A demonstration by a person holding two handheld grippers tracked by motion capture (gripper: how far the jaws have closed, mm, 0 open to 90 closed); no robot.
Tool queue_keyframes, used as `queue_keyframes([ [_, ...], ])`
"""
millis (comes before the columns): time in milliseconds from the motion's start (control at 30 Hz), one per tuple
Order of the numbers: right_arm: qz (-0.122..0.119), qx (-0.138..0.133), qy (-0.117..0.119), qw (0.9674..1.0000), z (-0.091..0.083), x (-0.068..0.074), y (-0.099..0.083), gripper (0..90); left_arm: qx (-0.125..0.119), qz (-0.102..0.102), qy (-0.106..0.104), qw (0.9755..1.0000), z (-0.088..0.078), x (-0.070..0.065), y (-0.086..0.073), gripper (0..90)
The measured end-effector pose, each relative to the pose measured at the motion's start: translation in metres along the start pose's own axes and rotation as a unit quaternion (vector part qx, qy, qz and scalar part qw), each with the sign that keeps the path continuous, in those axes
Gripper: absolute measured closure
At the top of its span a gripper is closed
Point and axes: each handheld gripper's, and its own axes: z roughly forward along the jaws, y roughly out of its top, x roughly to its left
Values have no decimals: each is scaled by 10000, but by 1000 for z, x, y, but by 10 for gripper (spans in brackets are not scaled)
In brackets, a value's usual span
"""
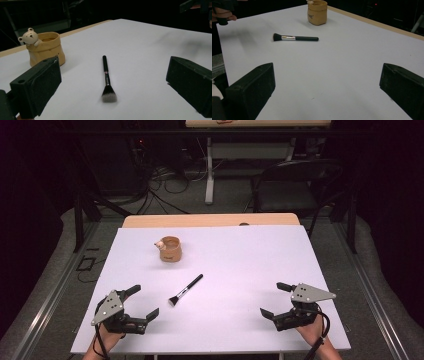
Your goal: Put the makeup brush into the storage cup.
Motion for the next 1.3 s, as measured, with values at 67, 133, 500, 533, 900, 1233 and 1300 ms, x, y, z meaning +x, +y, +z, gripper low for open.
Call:
queue_keyframes([
  [67,-15,-2,7,10000,1,1,0,0,-11,-2,7,10000,0,0,0,0],
  [133,-18,-2,11,10000,1,1,0,0,-25,-5,18,10000,0,0,0,0],
  [500,-12,-39,-10,10000,2,-1,1,0,-72,-16,-1,10000,-1,1,1,0],
  [533,-35,-20,5,10000,2,-1,1,0,-75,-11,-17,10000,0,1,1,0],
  [900,-20,-14,17,10000,1,-2,1,0,-5,-27,-99,9999,12,4,2,0],
  [1233,-34,-12,18,10000,2,-2,1,0,-69,-71,-245,9996,23,5,6,0],
  [1300,-28,-10,26,10000,2,-2,1,0,-48,-98,-229,9997,26,6,6,0],
])
